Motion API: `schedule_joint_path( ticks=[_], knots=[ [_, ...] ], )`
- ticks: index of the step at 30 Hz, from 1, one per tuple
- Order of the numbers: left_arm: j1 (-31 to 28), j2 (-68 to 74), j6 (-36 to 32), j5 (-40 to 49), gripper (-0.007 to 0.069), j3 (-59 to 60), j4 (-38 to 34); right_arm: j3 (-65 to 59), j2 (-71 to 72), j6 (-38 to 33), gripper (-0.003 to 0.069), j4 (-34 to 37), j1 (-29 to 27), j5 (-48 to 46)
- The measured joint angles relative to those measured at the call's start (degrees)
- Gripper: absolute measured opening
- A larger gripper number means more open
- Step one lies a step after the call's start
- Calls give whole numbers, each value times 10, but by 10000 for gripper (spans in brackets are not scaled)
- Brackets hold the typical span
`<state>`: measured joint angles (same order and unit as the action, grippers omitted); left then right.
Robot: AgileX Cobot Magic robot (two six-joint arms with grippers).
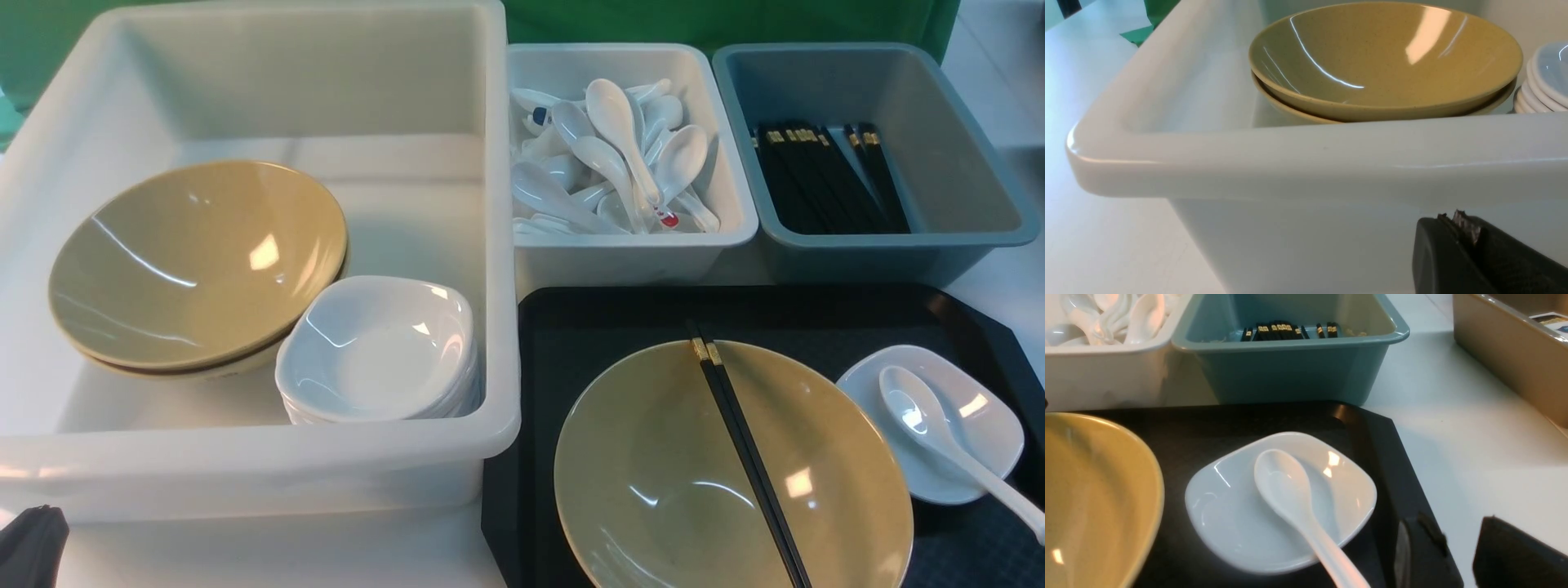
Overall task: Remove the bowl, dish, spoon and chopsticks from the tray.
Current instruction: Use the right arm to grab the chopsticks
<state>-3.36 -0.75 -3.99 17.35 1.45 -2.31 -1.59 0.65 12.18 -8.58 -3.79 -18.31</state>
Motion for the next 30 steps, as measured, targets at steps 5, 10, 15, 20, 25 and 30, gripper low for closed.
schedule_joint_path(
  ticks=[5,10,15,20,25,30],
  knots=[
    [0,0,0,0,-15,0,0,0,0,0,238,0,0,0],
    [0,0,0,0,-15,0,0,0,0,-2,238,0,0,0],
    [0,0,1,0,-15,0,-2,0,0,15,238,0,0,0],
    [0,0,62,-9,-15,0,-122,0,0,195,238,2,0,5],
    [0,0,197,-21,-15,0,-402,0,0,566,238,25,0,58],
    [0,0,233,-33,-15,0,-530,0,0,611,238,27,0,55]
  ],
)
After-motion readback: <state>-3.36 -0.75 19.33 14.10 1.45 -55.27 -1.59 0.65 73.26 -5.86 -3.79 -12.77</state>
